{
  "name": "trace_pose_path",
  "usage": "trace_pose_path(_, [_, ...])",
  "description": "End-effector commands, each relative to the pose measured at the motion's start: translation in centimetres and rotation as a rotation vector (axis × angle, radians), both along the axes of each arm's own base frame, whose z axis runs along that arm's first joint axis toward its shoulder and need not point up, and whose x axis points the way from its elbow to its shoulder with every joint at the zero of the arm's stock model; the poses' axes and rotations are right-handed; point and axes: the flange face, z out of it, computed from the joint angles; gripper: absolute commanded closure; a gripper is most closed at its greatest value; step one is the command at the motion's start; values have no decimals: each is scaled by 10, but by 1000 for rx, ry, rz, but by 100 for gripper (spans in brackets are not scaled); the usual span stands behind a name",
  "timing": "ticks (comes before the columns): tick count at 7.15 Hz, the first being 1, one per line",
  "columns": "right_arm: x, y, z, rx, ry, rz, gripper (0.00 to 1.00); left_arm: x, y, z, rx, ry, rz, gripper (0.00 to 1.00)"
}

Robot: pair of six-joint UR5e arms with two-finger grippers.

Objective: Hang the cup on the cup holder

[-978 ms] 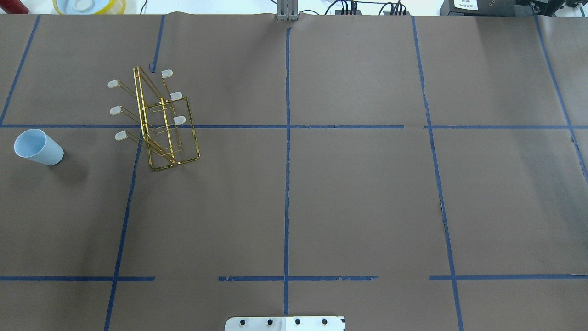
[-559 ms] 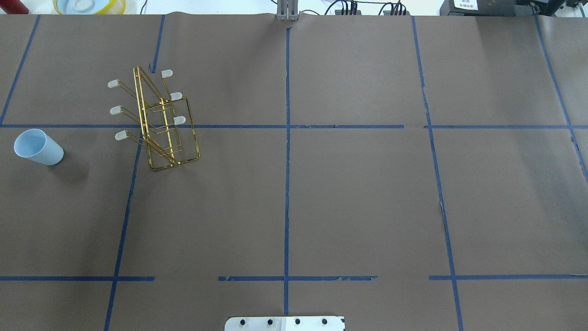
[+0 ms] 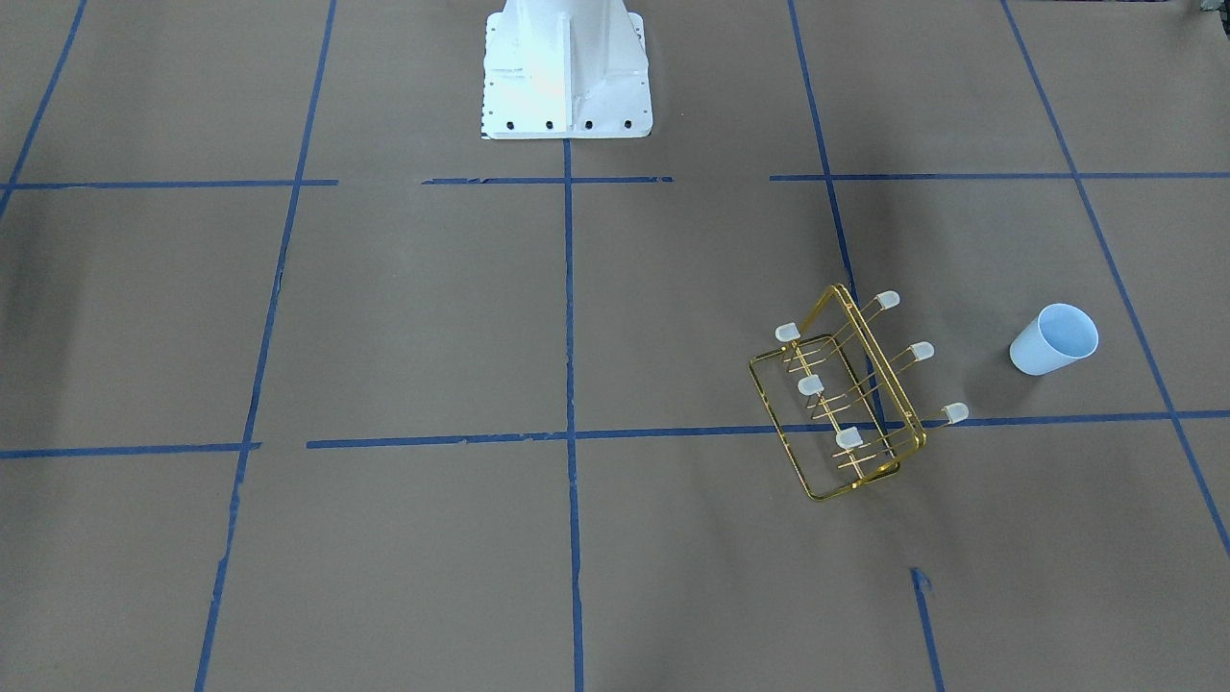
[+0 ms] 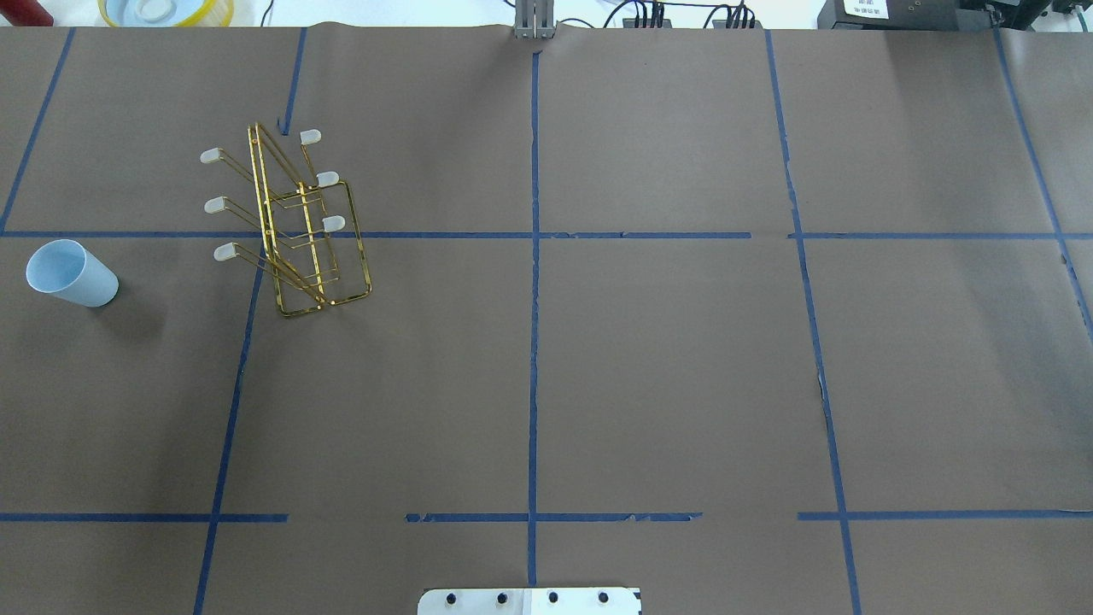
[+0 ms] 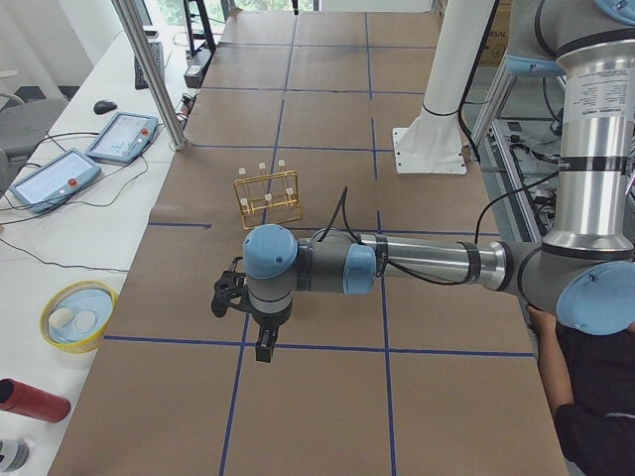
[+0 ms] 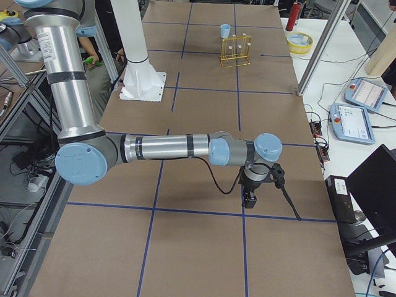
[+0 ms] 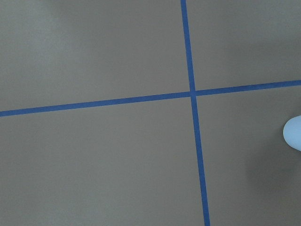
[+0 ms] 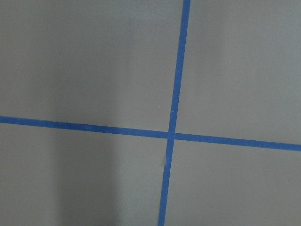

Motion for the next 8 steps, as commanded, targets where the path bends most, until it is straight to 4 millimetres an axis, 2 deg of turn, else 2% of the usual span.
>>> trace_pose_path(1, [-1, 0, 0, 0, 0, -2, 0, 0, -7, -8, 53, -4, -36, 0])
trace_pose_path(3, [-1, 0, 1, -2, 0, -2, 0, 3, -14, -17, 81, -2, -71, 0])
trace_pose_path(4, [0, 0, 0, -1, 0, 1, 0, 12, -20, -28, 100, 2, -69, 0])
trace_pose_path(5, [0, 0, 0, 0, 0, 0, 0, 34, -26, -37, 115, 15, -71, 0])
trace_pose_path(6, [-1, 0, 0, -1, 0, 0, 0, 67, -32, -54, 115, 45, -83, 0])
trace_pose_path(8, [0, 0, 0, 0, 0, 0, 0, 123, -31, -106, 146, 82, -111, 0])
